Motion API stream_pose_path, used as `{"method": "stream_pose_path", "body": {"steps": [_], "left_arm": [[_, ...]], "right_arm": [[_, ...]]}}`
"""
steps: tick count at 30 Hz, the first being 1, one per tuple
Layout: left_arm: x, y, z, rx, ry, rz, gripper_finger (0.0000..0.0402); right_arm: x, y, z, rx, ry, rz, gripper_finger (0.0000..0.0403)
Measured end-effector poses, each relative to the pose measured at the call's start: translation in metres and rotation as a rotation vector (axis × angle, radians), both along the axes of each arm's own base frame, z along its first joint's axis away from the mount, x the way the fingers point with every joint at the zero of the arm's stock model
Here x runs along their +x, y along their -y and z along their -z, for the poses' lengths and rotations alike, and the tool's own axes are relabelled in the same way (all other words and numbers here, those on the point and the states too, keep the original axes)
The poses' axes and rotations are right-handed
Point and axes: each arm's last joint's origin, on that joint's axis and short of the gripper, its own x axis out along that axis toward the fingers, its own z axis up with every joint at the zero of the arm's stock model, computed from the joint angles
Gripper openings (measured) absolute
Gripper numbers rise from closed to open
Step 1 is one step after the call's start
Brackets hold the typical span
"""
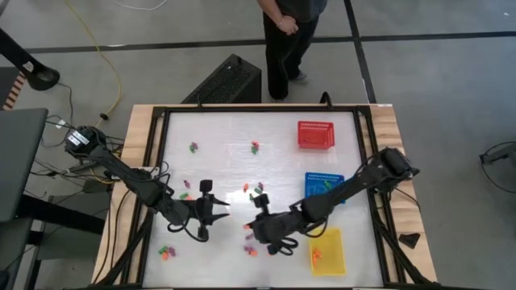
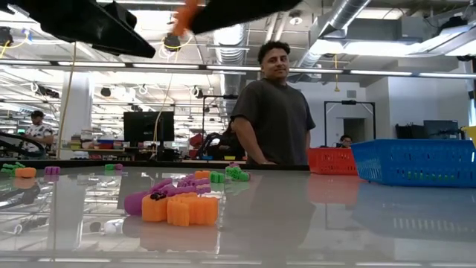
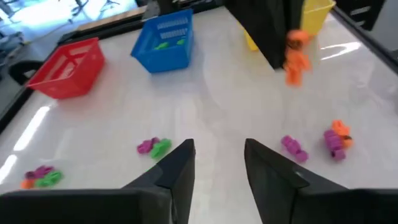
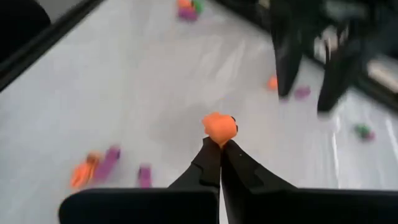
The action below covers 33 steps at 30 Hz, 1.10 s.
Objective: Sort Halloween decoration
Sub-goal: Put the orange skeleton toy into the yellow basket
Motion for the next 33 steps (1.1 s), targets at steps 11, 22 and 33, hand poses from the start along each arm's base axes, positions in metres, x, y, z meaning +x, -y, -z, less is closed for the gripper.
{"method": "stream_pose_path", "body": {"steps": [11, 22, 33], "left_arm": [[0.002, -0.008, 0.002, 0.122, -0.031, -0.016, 0.0133], [0.021, -0.038, -0.005, 0.264, 0.007, -0.024, 0.0133], [0.007, -0.092, -0.045, 0.147, 0.199, 0.050, 0.0125]], "right_arm": [[-0.095, -0.015, -0.026, 0.341, -0.507, 0.229, 0.0023], [-0.165, -0.058, -0.005, 0.592, -0.836, 0.584, 0.0029], [-0.173, -0.055, 0.030, 0.659, -0.891, 0.730, 0.0054]]}}
